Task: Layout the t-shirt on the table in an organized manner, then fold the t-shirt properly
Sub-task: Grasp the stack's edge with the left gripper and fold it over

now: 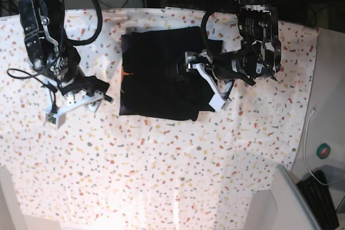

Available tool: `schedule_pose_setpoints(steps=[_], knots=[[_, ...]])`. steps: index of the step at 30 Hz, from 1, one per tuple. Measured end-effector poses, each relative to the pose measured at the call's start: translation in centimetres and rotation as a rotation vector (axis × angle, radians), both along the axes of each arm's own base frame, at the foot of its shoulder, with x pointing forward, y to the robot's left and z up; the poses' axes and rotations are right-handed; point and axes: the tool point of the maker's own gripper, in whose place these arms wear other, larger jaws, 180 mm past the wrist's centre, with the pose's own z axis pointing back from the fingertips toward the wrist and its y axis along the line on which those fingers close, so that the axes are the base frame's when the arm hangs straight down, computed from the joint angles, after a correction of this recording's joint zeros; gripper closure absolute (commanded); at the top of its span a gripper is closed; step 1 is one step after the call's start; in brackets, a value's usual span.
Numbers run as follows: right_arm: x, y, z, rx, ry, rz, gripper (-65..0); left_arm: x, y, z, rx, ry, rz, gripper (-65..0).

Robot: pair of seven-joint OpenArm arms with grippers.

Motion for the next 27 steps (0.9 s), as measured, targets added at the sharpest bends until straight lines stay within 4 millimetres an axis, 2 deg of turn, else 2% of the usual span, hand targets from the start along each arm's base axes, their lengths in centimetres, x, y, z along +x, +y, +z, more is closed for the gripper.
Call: schedule_pose_setpoints(steps=[6, 13, 21, 27], knots=[[-0.2, 0.0, -0.1, -0.001, 0.005, 0.000, -39.5, 0.2, 0.0, 0.0, -0.001, 0.012, 0.014, -57.8], [-0.2, 0.0, -0.1, 0.000, 0.004, 0.000, -39.5, 1.7, 2.0, 3.2, 0.059, -0.121, 0.018, -57.8], [-0.1, 0.2, -0.1, 0.006, 0.003, -0.002, -39.5, 0.0, 1.6, 0.5, 0.046, -0.001, 0.032, -57.8], [-0.2, 0.3, -0.1, 0.008, 0.004, -0.001, -39.3, 0.6, 1.9, 0.5, 0.045, 0.027, 0.087, -57.8]])
